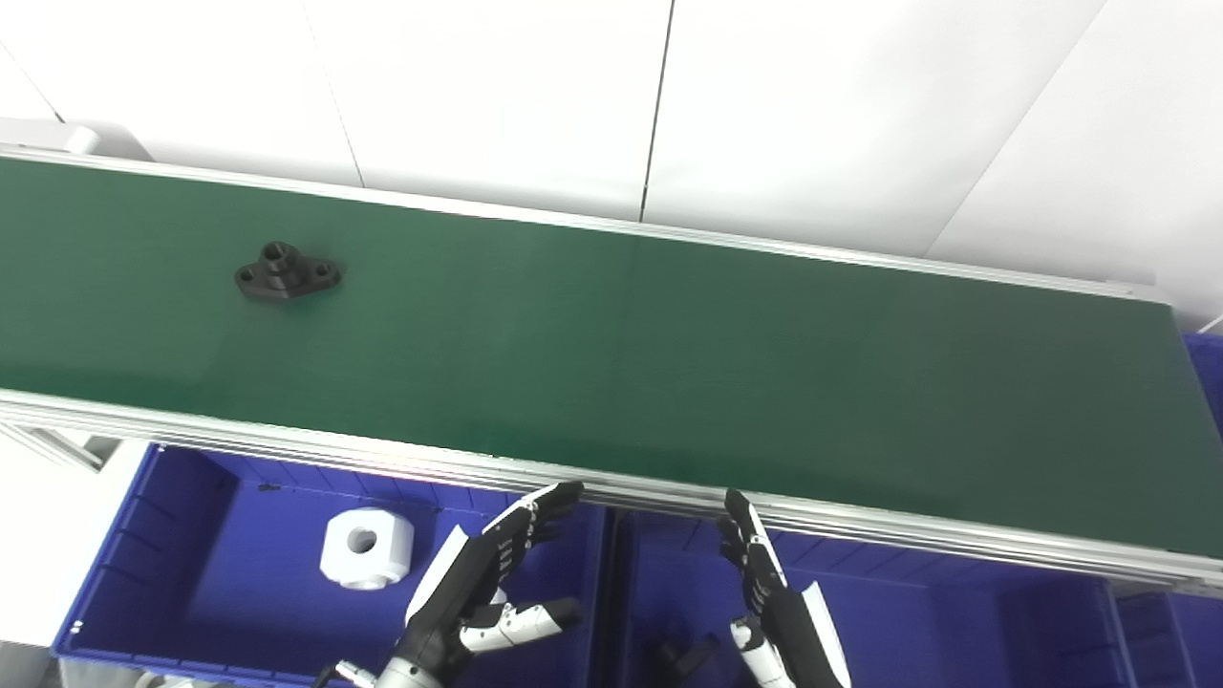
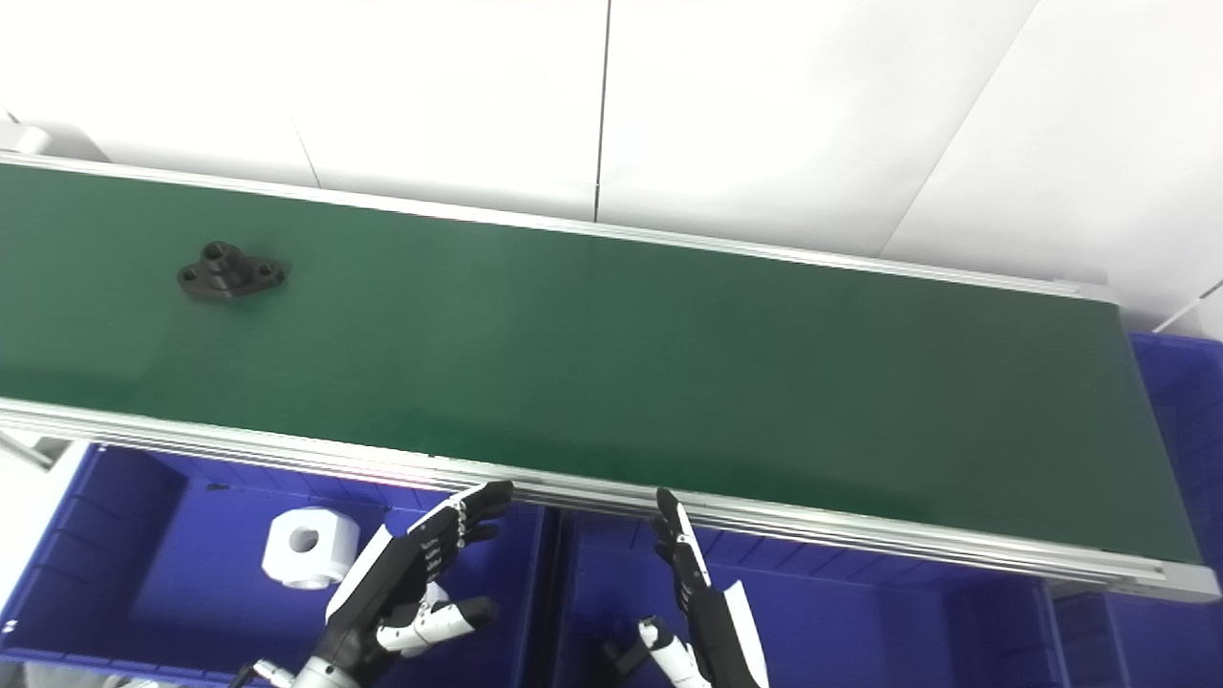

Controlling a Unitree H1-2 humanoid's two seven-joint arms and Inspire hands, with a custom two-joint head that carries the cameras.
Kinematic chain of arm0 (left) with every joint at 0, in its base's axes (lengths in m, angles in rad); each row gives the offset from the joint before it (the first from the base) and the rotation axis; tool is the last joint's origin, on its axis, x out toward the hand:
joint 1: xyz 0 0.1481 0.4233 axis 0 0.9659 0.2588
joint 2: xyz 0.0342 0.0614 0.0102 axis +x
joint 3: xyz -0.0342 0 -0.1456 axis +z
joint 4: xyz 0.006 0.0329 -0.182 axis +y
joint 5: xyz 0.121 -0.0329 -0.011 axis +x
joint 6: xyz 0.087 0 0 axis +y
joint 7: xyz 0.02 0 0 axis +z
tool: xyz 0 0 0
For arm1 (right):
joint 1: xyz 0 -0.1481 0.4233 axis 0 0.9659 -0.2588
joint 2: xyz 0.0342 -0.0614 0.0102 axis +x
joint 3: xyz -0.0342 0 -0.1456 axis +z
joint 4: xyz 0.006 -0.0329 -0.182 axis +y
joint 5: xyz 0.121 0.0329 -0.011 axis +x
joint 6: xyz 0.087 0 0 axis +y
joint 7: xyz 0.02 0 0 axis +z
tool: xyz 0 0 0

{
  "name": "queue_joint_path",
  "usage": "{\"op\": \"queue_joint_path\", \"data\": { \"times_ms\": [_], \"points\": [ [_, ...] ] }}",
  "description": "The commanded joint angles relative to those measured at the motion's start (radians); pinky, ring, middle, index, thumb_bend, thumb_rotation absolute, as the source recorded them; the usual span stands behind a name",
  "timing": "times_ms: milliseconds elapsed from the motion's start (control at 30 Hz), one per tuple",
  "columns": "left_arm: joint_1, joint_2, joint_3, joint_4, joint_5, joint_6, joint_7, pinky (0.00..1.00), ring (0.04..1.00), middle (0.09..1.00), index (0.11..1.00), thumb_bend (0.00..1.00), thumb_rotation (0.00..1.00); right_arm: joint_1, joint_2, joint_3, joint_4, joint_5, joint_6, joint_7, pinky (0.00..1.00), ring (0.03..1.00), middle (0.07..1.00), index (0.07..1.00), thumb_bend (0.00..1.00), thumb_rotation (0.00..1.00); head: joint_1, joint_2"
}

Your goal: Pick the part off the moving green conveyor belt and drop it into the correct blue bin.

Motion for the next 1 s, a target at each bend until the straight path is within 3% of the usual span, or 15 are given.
{"op": "queue_joint_path", "data": {
  "times_ms": [0, 167, 267, 367, 500, 767, 967],
  "points": [
    [-0.011, -0.004, -0.002, -0.003, 0.007, -0.037, 0.009, 0.83, 0.888, 0.892, 0.849, 0.82, 0.54, -0.009, 0.003, -0.001, -0.003, 0.010, -0.061, 0.011, 0.97, 0.973, 1.000, 1.000, 0.94, 0.92, 0.003, -0.009],
    [-0.028, -0.006, -0.004, 0.037, -0.006, -0.054, 0.004, 0.83, 0.891, 0.891, 0.853, 0.82, 0.53, -0.025, 0.002, -0.005, 0.026, 0.024, -0.073, 0.013, 0.98, 0.971, 0.998, 1.000, 0.97, 0.86, 0.026, -0.045],
    [-0.041, -0.006, -0.006, 0.062, -0.004, -0.065, 0.002, 0.82, 0.882, 0.888, 0.849, 0.83, 0.52, -0.030, 0.001, -0.007, 0.028, 0.009, -0.079, -0.007, 0.98, 0.996, 1.000, 1.000, 0.93, 0.85, 0.031, -0.066],
    [-0.050, -0.019, -0.007, 0.098, -0.013, -0.086, 0.006, 0.82, 0.881, 0.886, 0.841, 0.84, 0.50, -0.033, -0.003, -0.011, 0.026, -0.003, -0.081, -0.032, 1.00, 1.000, 1.000, 1.000, 0.91, 0.85, 0.048, -0.115],
    [-0.056, -0.026, -0.011, 0.119, 0.000, -0.093, 0.009, 0.81, 0.877, 0.883, 0.823, 0.84, 0.51, -0.036, -0.018, -0.011, 0.012, -0.013, -0.080, -0.040, 1.00, 1.000, 1.000, 1.000, 0.90, 0.84, 0.070, -0.142],
    [-0.062, -0.033, -0.022, 0.133, 0.005, -0.082, 0.012, 0.81, 0.892, 0.886, 0.823, 0.84, 0.52, -0.039, -0.037, -0.022, -0.076, -0.055, -0.079, -0.060, 0.96, 0.999, 1.000, 1.000, 0.83, 0.77, 0.091, -0.157],
    [-0.068, -0.044, -0.024, 0.151, 0.002, -0.098, 0.017, 0.77, 0.864, 0.870, 0.804, 0.83, 0.49, -0.060, -0.021, -0.039, -0.154, -0.008, -0.055, -0.032, 1.00, 1.000, 1.000, 1.000, 0.83, 0.67, 0.107, -0.161]
  ]
}}
